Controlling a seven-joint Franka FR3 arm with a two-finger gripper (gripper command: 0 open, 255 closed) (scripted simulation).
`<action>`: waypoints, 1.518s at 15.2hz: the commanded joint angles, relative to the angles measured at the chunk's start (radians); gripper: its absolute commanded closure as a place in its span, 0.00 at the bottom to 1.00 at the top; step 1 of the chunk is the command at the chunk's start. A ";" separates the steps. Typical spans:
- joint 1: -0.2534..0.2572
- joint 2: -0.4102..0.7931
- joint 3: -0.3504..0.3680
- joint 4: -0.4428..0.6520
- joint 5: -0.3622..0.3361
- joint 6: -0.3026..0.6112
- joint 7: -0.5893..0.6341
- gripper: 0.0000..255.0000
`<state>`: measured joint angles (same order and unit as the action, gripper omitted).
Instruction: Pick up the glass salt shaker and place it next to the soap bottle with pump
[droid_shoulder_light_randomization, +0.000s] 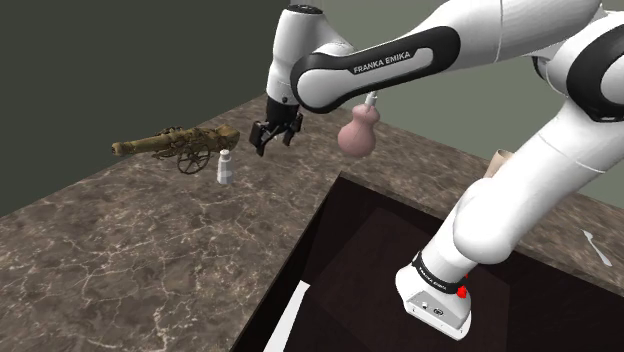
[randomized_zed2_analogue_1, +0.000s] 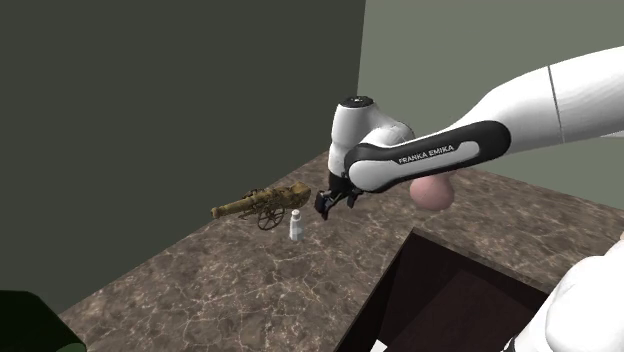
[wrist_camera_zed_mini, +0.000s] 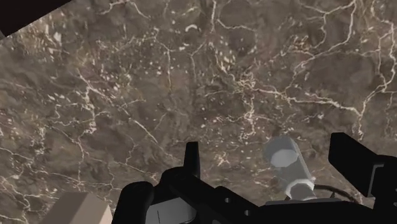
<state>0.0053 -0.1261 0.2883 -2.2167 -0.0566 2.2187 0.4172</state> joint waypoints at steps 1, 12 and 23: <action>0.001 0.081 0.018 0.054 -0.041 0.033 0.058 0.00; 0.066 0.442 0.010 0.335 -0.248 0.120 0.283 0.00; 0.072 0.495 -0.004 0.334 -0.276 0.171 0.301 0.00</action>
<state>0.0770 0.3685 0.2840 -1.8825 -0.3319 2.3897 0.7179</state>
